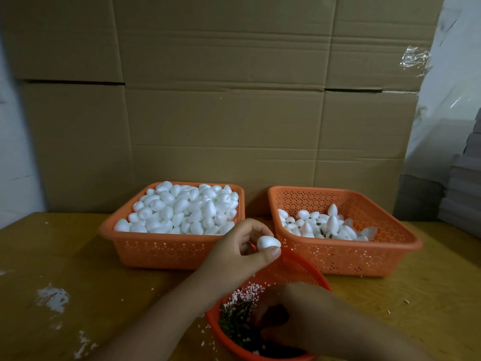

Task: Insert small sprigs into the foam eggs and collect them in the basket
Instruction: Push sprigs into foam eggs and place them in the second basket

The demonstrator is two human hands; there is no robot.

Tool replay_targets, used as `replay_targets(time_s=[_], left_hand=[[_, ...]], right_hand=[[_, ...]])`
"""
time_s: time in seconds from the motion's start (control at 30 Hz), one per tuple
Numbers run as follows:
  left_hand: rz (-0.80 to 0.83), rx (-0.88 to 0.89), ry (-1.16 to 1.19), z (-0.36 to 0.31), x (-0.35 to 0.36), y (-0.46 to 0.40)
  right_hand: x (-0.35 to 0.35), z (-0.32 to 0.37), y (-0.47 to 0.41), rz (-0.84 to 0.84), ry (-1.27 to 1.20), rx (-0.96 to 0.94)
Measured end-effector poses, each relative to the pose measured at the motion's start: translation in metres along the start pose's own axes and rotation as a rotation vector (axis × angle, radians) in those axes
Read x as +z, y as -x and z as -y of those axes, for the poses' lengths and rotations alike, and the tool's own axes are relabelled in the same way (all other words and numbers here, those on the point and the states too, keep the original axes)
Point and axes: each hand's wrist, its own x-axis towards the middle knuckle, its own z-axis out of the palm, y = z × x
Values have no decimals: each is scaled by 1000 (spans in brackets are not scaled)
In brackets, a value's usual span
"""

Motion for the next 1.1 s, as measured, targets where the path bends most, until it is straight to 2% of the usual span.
replay_targets(time_s=[0.1,0.3,0.5,0.67,0.8,1.1], left_hand=[[-11,11,25,1,0,-1],[-77,-6,-17,5,-1,-1],[-105,-9,-30,5,-1,-2],[-123,4,-27,7,-1,-2],[-130,14,-49,8,0,-3],[-127,7,-53,4,1,-3]], right_hand=[[1,0,0,-59,-5,-9],[6,-5,-2,-292,-52,-27],[7,-10,-4,-338,-72,-105],[4,-6,-1,-450,-124,-122],[3,-2,2,-465,-170,-139],[1,-4,-1,-321,-149,-59]])
